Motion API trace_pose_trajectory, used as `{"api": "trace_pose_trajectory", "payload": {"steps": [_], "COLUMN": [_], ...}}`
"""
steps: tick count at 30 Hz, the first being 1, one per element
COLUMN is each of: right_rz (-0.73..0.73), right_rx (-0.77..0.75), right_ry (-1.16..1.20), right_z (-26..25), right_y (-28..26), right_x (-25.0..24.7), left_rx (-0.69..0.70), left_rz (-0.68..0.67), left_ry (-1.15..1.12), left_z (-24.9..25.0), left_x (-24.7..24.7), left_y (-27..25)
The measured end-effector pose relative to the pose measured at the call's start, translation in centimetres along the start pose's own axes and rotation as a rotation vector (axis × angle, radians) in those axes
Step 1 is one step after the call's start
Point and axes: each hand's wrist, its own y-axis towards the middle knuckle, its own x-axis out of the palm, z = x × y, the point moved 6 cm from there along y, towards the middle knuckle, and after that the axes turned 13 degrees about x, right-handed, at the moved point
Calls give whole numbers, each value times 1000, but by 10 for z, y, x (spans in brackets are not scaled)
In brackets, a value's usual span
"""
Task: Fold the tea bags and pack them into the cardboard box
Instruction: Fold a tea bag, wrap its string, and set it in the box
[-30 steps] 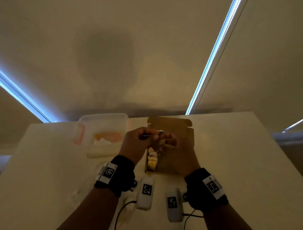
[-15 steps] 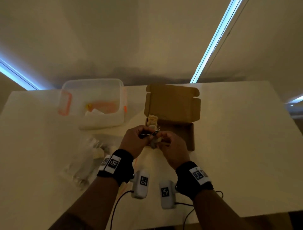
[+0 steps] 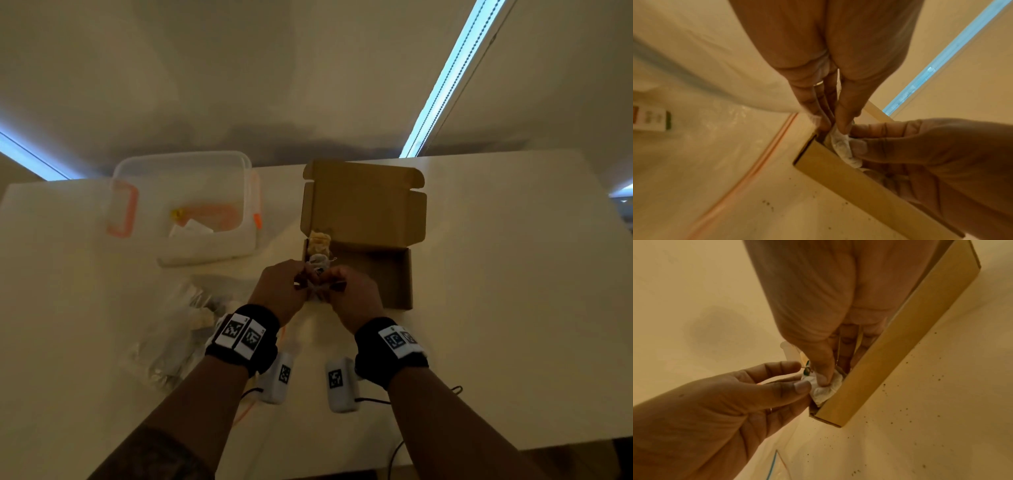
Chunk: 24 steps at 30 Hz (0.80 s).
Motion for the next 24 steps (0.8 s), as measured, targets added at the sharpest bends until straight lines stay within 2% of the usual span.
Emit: {"api": "trace_pose_trajectory", "payload": {"steps": [8, 12, 15, 21, 24], "right_rz": [29, 52, 56, 75, 62], "right_rx": [49, 64, 91, 53, 82], "right_ry": [-103, -141, -209, -207, -235], "right_z": [8, 6, 2, -6, -3], "right_y": [11, 11, 10, 1, 2], "right_x": [13, 14, 16, 17, 18], "left_rx": [100, 123, 97, 0, -14], "left_rz": [-57, -41, -52, -72, -62], "left_ry": [185, 278, 357, 345, 362], "left_z": [3, 2, -1, -3, -4], "left_x": [5, 11, 13, 13, 16], "left_y": [9, 10, 11, 7, 7]}}
